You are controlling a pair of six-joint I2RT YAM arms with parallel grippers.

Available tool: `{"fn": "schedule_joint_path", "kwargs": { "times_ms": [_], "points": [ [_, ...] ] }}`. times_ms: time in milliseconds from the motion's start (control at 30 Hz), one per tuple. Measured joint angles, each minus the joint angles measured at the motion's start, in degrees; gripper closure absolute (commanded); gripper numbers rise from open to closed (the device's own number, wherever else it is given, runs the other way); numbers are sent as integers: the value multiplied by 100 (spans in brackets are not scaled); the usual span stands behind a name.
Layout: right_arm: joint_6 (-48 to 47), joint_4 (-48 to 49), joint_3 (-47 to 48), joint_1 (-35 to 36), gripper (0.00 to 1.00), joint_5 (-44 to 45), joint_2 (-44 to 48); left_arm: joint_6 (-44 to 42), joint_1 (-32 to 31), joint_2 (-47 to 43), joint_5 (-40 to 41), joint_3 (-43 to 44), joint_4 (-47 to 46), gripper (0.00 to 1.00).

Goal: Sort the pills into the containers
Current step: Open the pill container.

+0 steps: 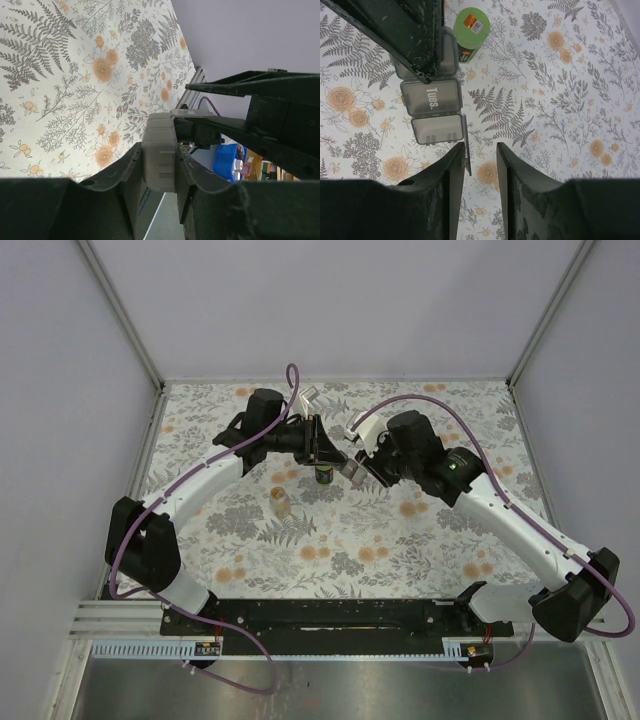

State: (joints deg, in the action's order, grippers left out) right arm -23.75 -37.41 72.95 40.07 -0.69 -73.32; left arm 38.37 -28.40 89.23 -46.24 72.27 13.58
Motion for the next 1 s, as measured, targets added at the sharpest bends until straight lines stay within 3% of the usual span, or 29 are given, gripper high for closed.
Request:
{"fn": "schedule_joint_path", "kwargs": {
  "times_ms": [400, 1000],
  "points": [
    [258, -17, 109, -501, 57, -612, 33, 2, 0, -59, -35, -44, -168, 100],
    [540, -42, 302, -710, 53, -1058, -116, 79, 0, -101, -264, -92, -422, 100]
  ]
}}
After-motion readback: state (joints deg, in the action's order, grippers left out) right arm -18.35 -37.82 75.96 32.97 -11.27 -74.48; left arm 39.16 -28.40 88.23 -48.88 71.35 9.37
